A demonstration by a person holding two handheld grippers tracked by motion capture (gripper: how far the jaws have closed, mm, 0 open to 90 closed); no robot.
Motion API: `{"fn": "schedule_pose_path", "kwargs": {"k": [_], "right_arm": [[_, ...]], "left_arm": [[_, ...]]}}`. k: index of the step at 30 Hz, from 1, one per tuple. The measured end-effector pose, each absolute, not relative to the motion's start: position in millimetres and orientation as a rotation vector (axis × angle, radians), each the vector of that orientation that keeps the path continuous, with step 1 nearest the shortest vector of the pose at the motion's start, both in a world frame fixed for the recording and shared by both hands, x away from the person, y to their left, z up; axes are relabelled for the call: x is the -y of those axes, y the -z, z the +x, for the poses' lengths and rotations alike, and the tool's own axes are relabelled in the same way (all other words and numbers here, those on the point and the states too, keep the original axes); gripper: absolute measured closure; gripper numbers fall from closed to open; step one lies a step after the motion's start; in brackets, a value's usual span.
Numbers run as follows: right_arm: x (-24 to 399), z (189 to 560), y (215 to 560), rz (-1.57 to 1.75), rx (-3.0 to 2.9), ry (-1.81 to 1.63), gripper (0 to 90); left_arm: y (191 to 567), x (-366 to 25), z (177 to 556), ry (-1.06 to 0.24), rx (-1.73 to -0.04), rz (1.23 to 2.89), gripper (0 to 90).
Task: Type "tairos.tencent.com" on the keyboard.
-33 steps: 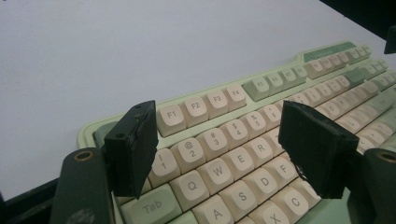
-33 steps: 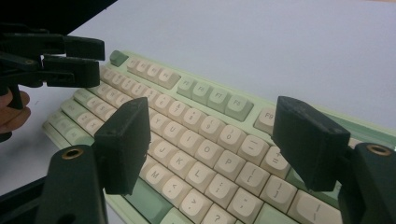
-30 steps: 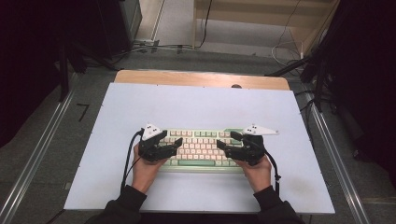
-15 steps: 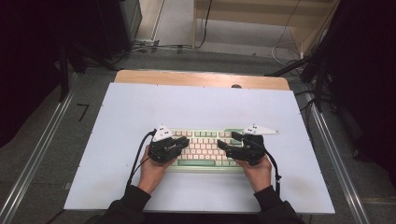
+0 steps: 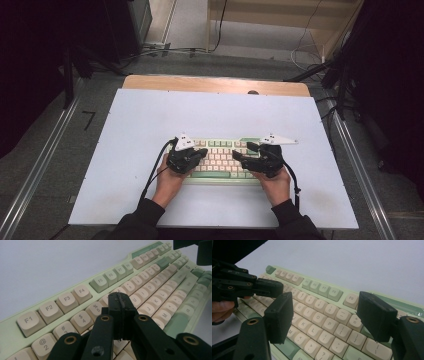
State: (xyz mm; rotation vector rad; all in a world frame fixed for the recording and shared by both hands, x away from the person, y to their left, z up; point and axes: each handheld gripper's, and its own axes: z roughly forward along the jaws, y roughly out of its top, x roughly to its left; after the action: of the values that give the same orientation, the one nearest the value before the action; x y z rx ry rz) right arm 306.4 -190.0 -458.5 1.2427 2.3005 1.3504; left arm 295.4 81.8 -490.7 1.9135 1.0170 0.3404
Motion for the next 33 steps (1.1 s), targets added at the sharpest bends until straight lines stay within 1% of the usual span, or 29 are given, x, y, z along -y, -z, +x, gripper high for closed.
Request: {"fn": "schedule_pose_path", "kwargs": {"k": [16,33], "right_arm": [[188.3,305.9,460.3,1.24,-2.31,-1.349,28.2],[187.6,305.9,460.8,1.242,-2.31,-1.345,28.3]], "left_arm": [[493.5,-78.9,297.7,-0.334,-1.031,1.953,90.0],[493.1,-78.6,298.3,-0.321,-1.043,1.95,90.0]]}}
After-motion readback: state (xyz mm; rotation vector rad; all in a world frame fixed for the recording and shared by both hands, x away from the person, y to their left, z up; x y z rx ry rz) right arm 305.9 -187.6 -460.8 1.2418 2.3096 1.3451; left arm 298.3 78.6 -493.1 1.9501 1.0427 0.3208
